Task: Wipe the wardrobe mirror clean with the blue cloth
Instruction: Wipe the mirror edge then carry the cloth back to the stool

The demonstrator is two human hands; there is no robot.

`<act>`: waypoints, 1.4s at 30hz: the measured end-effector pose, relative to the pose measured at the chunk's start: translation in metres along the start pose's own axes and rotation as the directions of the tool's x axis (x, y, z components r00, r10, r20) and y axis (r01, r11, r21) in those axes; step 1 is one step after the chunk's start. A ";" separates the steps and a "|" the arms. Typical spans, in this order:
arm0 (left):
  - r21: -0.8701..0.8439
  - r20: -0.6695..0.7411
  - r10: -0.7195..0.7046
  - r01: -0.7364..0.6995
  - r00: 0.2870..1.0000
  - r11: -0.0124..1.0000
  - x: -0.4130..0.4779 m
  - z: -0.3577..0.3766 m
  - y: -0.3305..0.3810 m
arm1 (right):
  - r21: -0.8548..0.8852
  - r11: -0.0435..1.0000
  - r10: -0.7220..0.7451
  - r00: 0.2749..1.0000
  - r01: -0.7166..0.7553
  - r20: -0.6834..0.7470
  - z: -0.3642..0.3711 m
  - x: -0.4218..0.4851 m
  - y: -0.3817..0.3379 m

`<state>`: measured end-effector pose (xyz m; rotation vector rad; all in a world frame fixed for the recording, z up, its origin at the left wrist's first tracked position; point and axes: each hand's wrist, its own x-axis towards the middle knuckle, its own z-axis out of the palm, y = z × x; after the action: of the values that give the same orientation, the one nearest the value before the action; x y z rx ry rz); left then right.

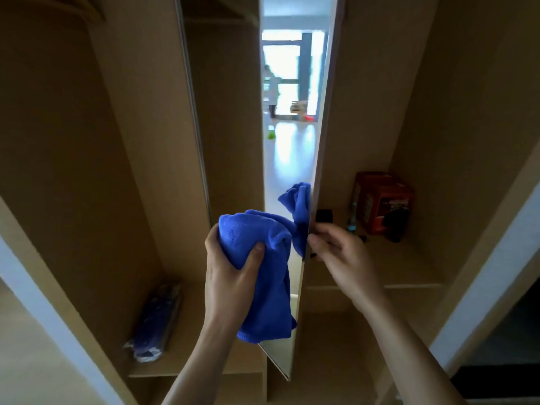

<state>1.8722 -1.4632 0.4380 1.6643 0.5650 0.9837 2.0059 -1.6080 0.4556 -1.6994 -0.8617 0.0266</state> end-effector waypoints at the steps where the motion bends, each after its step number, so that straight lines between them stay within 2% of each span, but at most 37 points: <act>1: 0.013 0.000 0.016 -0.016 1.000 1.000 -0.001 -0.005 0.000 | 0.015 1.000 0.006 1.000 -0.006 -0.003 0.005 -0.004 -0.002; 7: 0.061 -0.025 0.112 -0.110 0.993 0.992 -0.006 -0.033 0.002 | 0.020 0.999 0.027 1.000 -0.027 0.009 0.034 -0.020 -0.019; 15: 0.179 -0.003 0.177 -0.173 0.984 0.968 -0.009 -0.058 0.001 | 0.001 1.000 0.021 1.000 -0.021 -0.001 0.069 -0.028 -0.042; 23: 0.199 -0.009 0.199 -0.193 0.980 0.961 -0.004 -0.080 -0.004 | 0.008 1.000 0.008 1.000 -0.008 -0.018 0.098 -0.031 -0.054; 34: 0.255 0.023 0.294 -0.290 0.955 0.922 -0.007 -0.067 0.000 | 0.023 1.000 0.013 1.000 -0.013 -0.016 0.099 -0.031 -0.055; 42: 0.307 0.025 0.276 -0.271 0.961 0.913 0.011 -0.060 -0.003 | 0.002 1.000 -0.022 0.999 0.022 -0.049 0.101 -0.021 -0.047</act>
<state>1.8291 -1.4205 0.4440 2.0563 0.5255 1.1584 1.9211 -1.5328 0.4536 -1.6810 -0.8437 -0.0282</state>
